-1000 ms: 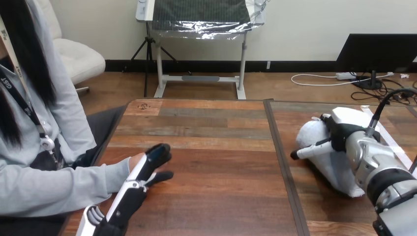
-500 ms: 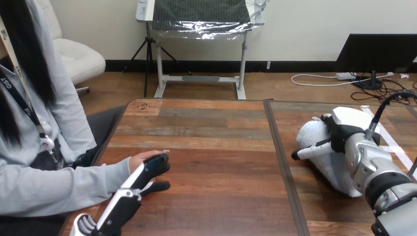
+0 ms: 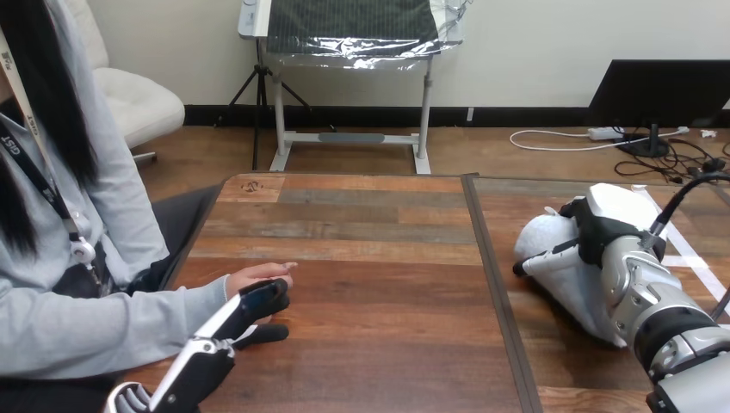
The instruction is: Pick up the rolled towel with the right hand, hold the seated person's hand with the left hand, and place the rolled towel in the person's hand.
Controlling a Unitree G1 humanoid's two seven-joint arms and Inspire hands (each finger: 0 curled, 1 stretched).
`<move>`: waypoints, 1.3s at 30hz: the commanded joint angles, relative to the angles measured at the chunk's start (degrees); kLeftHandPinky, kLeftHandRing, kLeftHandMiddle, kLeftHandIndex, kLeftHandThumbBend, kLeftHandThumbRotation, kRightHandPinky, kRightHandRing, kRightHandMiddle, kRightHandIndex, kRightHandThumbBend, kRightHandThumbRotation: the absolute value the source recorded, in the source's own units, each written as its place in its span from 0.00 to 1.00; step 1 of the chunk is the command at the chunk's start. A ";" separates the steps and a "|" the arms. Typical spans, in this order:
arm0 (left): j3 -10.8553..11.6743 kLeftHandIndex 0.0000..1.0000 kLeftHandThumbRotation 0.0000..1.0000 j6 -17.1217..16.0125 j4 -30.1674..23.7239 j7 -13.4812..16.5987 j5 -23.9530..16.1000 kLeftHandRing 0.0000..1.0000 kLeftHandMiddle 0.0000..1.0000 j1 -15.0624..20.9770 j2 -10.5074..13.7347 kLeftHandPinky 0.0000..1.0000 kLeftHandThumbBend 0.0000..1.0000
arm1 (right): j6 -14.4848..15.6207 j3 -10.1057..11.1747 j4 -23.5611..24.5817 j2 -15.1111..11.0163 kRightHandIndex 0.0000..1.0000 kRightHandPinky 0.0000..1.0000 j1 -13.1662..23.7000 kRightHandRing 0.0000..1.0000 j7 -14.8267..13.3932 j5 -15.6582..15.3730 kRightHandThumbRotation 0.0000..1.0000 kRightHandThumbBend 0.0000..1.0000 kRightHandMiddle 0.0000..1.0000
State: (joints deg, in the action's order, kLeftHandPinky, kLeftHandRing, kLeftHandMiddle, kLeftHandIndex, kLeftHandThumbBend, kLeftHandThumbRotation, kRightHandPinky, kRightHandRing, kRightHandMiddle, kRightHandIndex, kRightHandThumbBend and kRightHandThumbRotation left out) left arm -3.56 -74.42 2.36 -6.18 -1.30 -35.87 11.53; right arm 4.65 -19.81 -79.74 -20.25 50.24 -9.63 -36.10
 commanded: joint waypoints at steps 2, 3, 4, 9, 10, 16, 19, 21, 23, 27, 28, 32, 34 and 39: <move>-0.15 0.87 0.45 -1.70 -2.56 -0.20 1.36 0.84 0.88 1.75 1.51 0.73 1.00 | -1.18 1.20 -0.28 2.00 0.79 0.39 -2.95 0.77 -0.70 1.16 0.32 0.96 0.80; -0.07 0.87 0.45 -1.64 -2.65 -0.23 1.35 0.84 0.88 1.68 1.48 0.73 1.00 | -1.59 1.19 -0.26 1.99 0.76 0.40 -3.07 0.74 -1.15 1.14 0.26 0.96 0.77; -0.01 0.87 0.45 -1.60 -2.70 -0.26 1.37 0.84 0.88 1.63 1.46 0.73 1.00 | -1.86 1.19 -0.24 1.98 0.76 0.40 -3.16 0.73 -1.46 1.12 0.24 0.96 0.77; -0.50 0.87 0.43 -1.13 -2.93 -0.30 1.91 0.84 0.88 1.51 1.49 0.73 1.00 | -2.46 -1.01 -0.29 1.79 0.70 0.42 -3.26 0.64 -2.67 -1.05 0.11 0.94 0.70; -0.56 0.87 0.43 -1.06 -2.94 -0.30 1.95 0.84 0.88 1.53 1.50 0.73 1.00 | -2.40 -1.31 -0.32 1.77 0.68 0.42 -3.23 0.62 -2.73 -1.36 0.09 0.94 0.69; -0.76 0.86 0.41 -1.33 -2.29 -0.21 1.73 0.84 0.87 2.37 0.98 0.73 1.00 | -3.58 0.06 -0.20 1.82 0.60 0.41 -3.59 0.55 -4.20 -0.18 0.02 0.88 0.62; -0.45 0.86 0.40 -0.99 -2.50 -0.10 1.12 0.84 0.87 2.40 0.27 0.73 1.00 | -4.09 0.27 -0.19 1.78 0.58 0.42 -3.65 0.54 -4.50 0.00 0.01 0.84 0.60; -0.58 0.86 0.40 -0.72 -2.65 -0.12 1.04 0.84 0.86 2.58 0.13 0.72 1.00 | -4.46 0.42 -0.16 1.77 0.56 0.43 -3.61 0.55 -4.36 0.20 0.00 0.80 0.60; -0.87 0.86 0.41 -0.49 -2.71 -0.18 1.22 0.84 0.86 2.80 0.23 0.72 1.00 | -4.66 0.76 -0.13 1.81 0.55 0.44 -3.55 0.55 -4.03 0.56 0.00 0.79 0.60; -1.88 0.85 0.41 0.22 -2.77 -0.41 2.10 0.84 0.86 3.39 0.81 0.72 1.00 | -4.85 1.40 -0.10 1.85 0.54 0.46 -3.39 0.56 -3.35 1.33 0.00 0.79 0.60; -2.08 0.85 0.41 0.33 -2.79 -0.46 2.31 0.84 0.86 3.45 0.95 0.72 1.00 | -4.88 1.46 -0.10 1.85 0.54 0.46 -3.38 0.57 -3.29 1.43 0.00 0.79 0.60; -2.14 0.85 0.41 0.23 -2.55 -0.49 2.44 0.84 0.86 3.81 0.85 0.72 1.00 | -5.89 2.21 0.02 1.81 0.53 0.49 -3.50 0.58 -3.49 2.32 0.00 0.81 0.61; -1.98 0.85 0.41 0.28 -2.43 -0.45 2.28 0.84 0.86 4.06 0.64 0.72 1.00 | -6.28 2.55 0.06 1.80 0.53 0.49 -3.53 0.58 -3.61 2.71 0.00 0.83 0.61; -2.01 0.85 0.41 0.35 -2.21 -0.35 2.42 0.84 0.85 4.63 0.59 0.72 1.00 | -7.37 3.13 0.16 1.64 0.53 0.50 -3.56 0.58 -3.78 3.27 0.00 0.88 0.60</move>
State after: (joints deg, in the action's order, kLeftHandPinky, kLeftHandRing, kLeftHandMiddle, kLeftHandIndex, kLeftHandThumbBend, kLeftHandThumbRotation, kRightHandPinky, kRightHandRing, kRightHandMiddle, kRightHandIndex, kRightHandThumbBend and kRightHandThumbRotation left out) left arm -5.36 -74.15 1.99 -6.62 0.20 -34.72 12.36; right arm -1.45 -17.35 -79.45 -20.32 48.47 -14.37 -33.69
